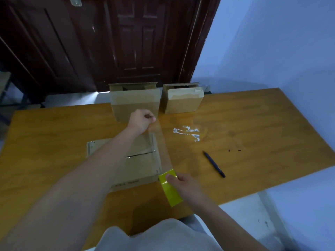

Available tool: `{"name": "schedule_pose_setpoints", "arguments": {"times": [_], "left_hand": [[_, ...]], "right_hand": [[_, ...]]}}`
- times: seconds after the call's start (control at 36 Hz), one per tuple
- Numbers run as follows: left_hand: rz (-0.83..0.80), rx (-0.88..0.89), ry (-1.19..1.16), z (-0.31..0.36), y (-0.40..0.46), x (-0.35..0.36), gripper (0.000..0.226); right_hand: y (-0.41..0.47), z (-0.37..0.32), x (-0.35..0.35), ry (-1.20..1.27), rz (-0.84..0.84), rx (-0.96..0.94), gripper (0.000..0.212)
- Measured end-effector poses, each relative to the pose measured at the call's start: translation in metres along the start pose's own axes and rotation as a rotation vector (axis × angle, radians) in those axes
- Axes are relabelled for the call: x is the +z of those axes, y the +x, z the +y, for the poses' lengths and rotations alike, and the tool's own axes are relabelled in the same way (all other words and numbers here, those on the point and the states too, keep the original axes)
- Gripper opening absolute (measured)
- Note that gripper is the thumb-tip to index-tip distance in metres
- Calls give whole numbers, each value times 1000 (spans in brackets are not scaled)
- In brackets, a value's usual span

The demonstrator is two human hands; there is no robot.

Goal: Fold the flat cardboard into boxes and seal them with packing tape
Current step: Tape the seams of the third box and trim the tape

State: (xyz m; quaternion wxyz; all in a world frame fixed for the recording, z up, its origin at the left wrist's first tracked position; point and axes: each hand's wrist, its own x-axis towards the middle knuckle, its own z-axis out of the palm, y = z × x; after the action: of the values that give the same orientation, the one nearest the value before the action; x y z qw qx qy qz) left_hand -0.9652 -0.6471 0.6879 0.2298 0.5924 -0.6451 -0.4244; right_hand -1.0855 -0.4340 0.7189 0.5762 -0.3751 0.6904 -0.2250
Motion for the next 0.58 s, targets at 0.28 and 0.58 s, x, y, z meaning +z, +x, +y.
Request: {"name": "schedule_pose_setpoints", "arguments": {"times": [0.28, 0.58], "left_hand": [[22, 48, 45, -7, -1, 17, 7], [95, 36, -4, -13, 0, 23, 15]], "right_hand": [[3, 6, 9, 57, 11, 48, 29], [7, 7, 10, 143, -8, 39, 28]]}}
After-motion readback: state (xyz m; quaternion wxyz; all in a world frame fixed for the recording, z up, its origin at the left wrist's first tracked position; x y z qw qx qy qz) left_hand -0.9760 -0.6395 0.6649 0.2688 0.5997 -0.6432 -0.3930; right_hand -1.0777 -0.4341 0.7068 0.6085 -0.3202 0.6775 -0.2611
